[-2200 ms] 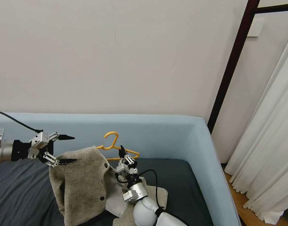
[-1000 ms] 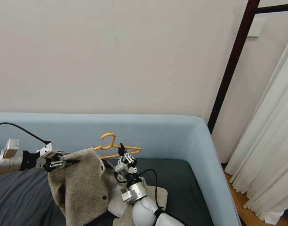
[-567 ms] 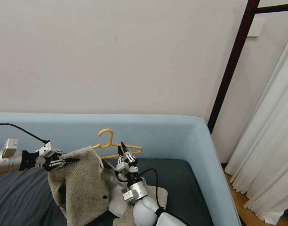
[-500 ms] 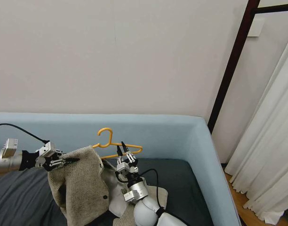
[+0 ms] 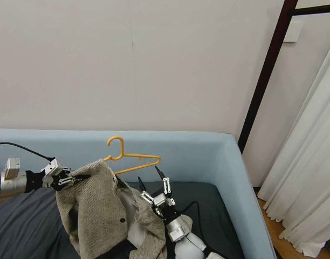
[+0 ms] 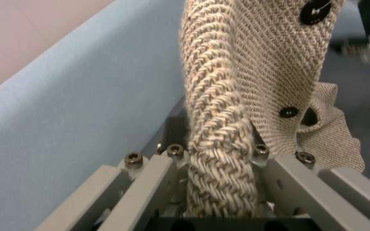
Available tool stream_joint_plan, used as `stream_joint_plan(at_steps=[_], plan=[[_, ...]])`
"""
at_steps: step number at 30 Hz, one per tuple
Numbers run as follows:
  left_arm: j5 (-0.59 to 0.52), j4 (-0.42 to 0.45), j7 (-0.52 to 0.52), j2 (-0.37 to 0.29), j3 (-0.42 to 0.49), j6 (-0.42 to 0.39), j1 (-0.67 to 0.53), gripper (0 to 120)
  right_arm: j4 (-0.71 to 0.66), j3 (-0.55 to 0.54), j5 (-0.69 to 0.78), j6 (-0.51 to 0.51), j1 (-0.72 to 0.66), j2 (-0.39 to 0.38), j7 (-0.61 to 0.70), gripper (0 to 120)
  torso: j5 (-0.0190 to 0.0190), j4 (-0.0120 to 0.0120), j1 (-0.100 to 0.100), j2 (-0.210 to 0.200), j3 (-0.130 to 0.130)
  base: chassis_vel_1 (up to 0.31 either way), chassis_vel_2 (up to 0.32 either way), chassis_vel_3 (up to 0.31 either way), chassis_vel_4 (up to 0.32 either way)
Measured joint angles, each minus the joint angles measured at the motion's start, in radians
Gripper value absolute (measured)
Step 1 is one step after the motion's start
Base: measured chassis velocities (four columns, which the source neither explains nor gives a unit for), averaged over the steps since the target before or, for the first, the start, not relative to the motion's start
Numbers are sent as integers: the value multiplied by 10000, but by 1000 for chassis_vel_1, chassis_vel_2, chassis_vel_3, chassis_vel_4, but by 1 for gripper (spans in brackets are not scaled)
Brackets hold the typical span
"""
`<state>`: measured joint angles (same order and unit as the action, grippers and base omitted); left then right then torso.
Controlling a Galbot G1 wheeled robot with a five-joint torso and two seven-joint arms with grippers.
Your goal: Pick up the clothes from the sofa and hang them on the clothes hanger.
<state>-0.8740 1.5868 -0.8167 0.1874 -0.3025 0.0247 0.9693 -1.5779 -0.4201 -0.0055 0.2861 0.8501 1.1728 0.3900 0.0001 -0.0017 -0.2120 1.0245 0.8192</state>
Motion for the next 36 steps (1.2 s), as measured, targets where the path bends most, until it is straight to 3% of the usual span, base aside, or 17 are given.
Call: stream_joint_plan(at_steps=[2,5,7,9,10,13,15,18,23,27,36], plan=[[-18,29,-1,-48,0,4,-29,8,-471,-381,1526,-656,33,-294,-759,98,-1,1,0,0,0,0,0,0,0],[-46,41,0,-77,0,5,-46,8,-659,-523,2100,-873,30,-384,-1023,100,-1,1,0,0,0,0,0,0,0],[-109,64,0,-150,-4,9,-67,8,-1195,-899,3439,-1548,-43,-535,-1306,100,1,1,0,0,0,0,0,0,0],[-151,77,0,-221,-29,10,-69,8,-1945,-1468,4401,-3281,-205,-596,-18,100,-1,4,0,1,0,0,0,0,0],[-151,77,0,-221,-29,10,-69,8,-1945,-1468,4401,-3281,-205,-596,-18,100,-1,4,0,1,0,0,0,0,0],[-166,73,0,-236,-58,16,-69,8,-2498,-1990,4705,-5026,-358,-366,2031,100,-3,2,1,2,0,0,0,0,0],[-170,54,0,-236,-61,19,-74,8,-2463,-2133,4592,-5167,-411,-175,2570,100,-3,1,1,1,0,0,0,0,0],[-227,15,-5,-222,-61,26,-133,8,-1711,-2414,3307,-5023,-589,532,3384,100,-3,3,0,1,0,0,0,0,0],[-271,20,-16,-205,-60,31,-157,8,-1335,-2510,2729,-4959,-618,933,3655,100,-4,2,0,1,0,0,0,0,0],[-297,34,-44,-99,46,43,-305,6,-684,-2779,1838,-5199,-634,1888,4286,100,-4,3,0,2,0,0,0,0,0],[-265,-29,-235,25,139,45,-450,6,420,-2660,1221,-5746,-639,2488,4800,100,-4,2,0,1,0,0,0,0,0]])
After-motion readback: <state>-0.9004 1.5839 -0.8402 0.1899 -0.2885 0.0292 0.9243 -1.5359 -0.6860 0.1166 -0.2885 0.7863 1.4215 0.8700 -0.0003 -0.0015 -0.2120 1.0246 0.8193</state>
